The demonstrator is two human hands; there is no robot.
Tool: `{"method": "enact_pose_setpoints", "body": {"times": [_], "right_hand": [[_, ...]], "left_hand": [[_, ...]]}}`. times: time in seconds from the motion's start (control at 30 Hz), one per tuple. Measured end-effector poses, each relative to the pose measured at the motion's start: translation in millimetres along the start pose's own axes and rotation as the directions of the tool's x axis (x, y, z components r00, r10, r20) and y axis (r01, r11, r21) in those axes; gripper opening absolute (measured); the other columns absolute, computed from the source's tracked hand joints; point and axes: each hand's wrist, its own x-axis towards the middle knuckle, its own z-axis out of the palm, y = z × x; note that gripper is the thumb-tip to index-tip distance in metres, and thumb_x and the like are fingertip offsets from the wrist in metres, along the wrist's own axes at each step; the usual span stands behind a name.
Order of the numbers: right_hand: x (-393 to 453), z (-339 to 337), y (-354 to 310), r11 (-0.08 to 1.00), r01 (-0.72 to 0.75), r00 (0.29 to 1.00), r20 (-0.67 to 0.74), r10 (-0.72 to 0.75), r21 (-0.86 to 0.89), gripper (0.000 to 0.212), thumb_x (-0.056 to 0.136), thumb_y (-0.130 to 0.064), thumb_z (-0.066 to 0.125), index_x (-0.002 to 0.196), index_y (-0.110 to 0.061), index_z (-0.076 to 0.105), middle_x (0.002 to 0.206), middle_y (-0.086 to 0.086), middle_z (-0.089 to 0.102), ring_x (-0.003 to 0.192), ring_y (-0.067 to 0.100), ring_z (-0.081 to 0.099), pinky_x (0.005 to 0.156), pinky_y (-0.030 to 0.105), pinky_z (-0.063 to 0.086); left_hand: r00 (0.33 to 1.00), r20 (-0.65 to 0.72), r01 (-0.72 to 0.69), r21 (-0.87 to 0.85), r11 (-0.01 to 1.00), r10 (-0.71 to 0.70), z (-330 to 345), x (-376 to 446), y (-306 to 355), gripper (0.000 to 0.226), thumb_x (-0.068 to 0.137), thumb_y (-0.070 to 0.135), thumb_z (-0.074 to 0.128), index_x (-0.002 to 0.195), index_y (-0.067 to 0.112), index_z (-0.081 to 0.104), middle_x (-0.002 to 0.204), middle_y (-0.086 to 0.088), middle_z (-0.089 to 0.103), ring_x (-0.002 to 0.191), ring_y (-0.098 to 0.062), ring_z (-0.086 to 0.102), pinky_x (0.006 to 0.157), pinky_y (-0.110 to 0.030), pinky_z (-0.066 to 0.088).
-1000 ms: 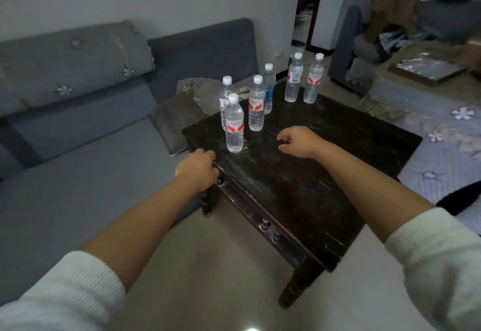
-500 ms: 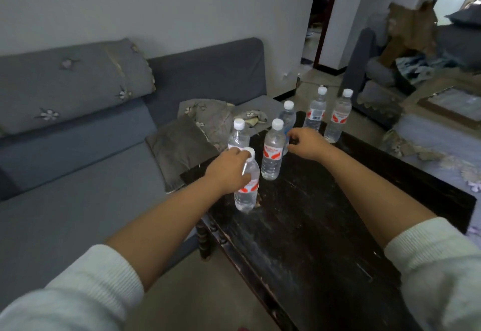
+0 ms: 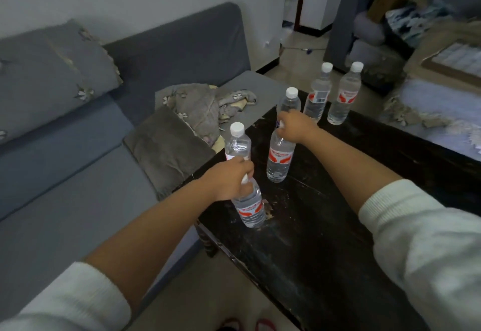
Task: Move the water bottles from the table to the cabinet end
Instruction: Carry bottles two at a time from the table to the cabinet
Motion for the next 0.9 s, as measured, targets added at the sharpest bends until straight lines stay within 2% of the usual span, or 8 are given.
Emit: {"method": "enact_pose_setpoints", "body": {"times": [0.13,0.27,0.4,0.5,0.6,0.73,0.83,0.9], "right_hand": [[-14,9,5,0.999,-0.028,0.999,-0.025,0.028,0.031,0.037,0.088,-0.026,0.057,0.117,-0.004,0.052,0.122,0.018,0.052,0.107,0.032,0.054,0.078,0.033,0.041],[-48,17,14,0.977,-0.138,0.983,-0.096,0.155,0.16,0.034,0.084,-0.025,0.064,0.11,-0.004,0.056,0.115,0.017,0.053,0.105,0.03,0.054,0.075,0.031,0.037],[-91,29,14,0.901,-0.285,0.908,-0.208,0.363,0.326,0.029,0.081,-0.019,0.066,0.103,-0.001,0.061,0.112,0.017,0.055,0.105,0.029,0.054,0.084,0.031,0.041],[-124,28,17,0.843,-0.378,0.833,-0.258,0.49,0.384,0.029,0.081,-0.018,0.066,0.103,0.0,0.064,0.112,0.017,0.056,0.104,0.029,0.055,0.082,0.03,0.041],[-162,19,28,0.771,-0.479,0.745,-0.27,0.61,0.419,0.03,0.078,-0.02,0.069,0.1,0.0,0.066,0.109,0.017,0.059,0.101,0.029,0.058,0.079,0.032,0.044],[-241,14,45,0.662,-0.606,0.61,-0.275,0.743,0.441,0.029,0.075,-0.022,0.071,0.096,-0.002,0.068,0.103,0.017,0.062,0.097,0.029,0.06,0.071,0.025,0.036],[-308,16,53,0.571,-0.705,0.503,-0.271,0.821,0.421,0.03,0.076,-0.023,0.069,0.099,-0.004,0.068,0.105,0.017,0.065,0.1,0.03,0.059,0.071,0.024,0.034],[-356,19,57,0.505,-0.756,0.431,-0.264,0.863,0.416,0.031,0.078,-0.024,0.068,0.102,-0.005,0.068,0.11,0.016,0.064,0.104,0.029,0.058,0.075,0.027,0.039]], "left_hand": [[0.998,0.012,-0.067,-0.004,0.998,0.067,-3,8,-23,0.027,0.092,0.03,0.053,0.11,0.01,0.051,0.11,-0.007,0.048,0.1,-0.021,0.051,0.088,-0.032,0.044],[0.991,-0.021,-0.136,-0.023,0.99,0.136,-5,20,-27,0.019,0.088,0.031,0.057,0.09,0.019,0.043,0.097,0.002,0.042,0.091,-0.014,0.046,0.083,-0.03,0.042],[0.974,-0.139,-0.2,-0.143,0.969,0.181,2,26,-7,0.017,0.079,0.023,0.068,0.079,0.019,0.051,0.089,0.002,0.049,0.089,-0.015,0.054,0.074,-0.025,0.04],[0.959,-0.147,-0.268,-0.17,0.948,0.244,9,31,20,0.015,0.076,0.019,0.071,0.085,0.011,0.063,0.089,-0.001,0.051,0.091,-0.019,0.057,0.074,-0.025,0.042],[0.94,-0.185,-0.319,-0.187,0.929,0.286,8,36,48,0.019,0.074,0.017,0.071,0.088,0.005,0.067,0.095,-0.01,0.059,0.094,-0.023,0.059,0.078,-0.03,0.045],[0.856,-0.119,-0.517,-0.172,0.839,0.503,14,34,107,0.013,0.073,0.013,0.071,0.082,0.006,0.065,0.085,-0.002,0.05,0.084,-0.018,0.053,0.075,-0.028,0.042],[0.743,-0.062,-0.664,-0.185,0.724,0.666,31,22,158,0.015,0.071,0.01,0.072,0.071,0.013,0.057,0.072,0.005,0.044,0.081,-0.018,0.052,0.072,-0.028,0.042],[0.662,-0.036,-0.739,-0.194,0.645,0.748,47,11,196,0.013,0.071,0.009,0.072,0.071,0.011,0.06,0.069,0.011,0.041,0.079,-0.018,0.051,0.067,-0.025,0.04]]}}
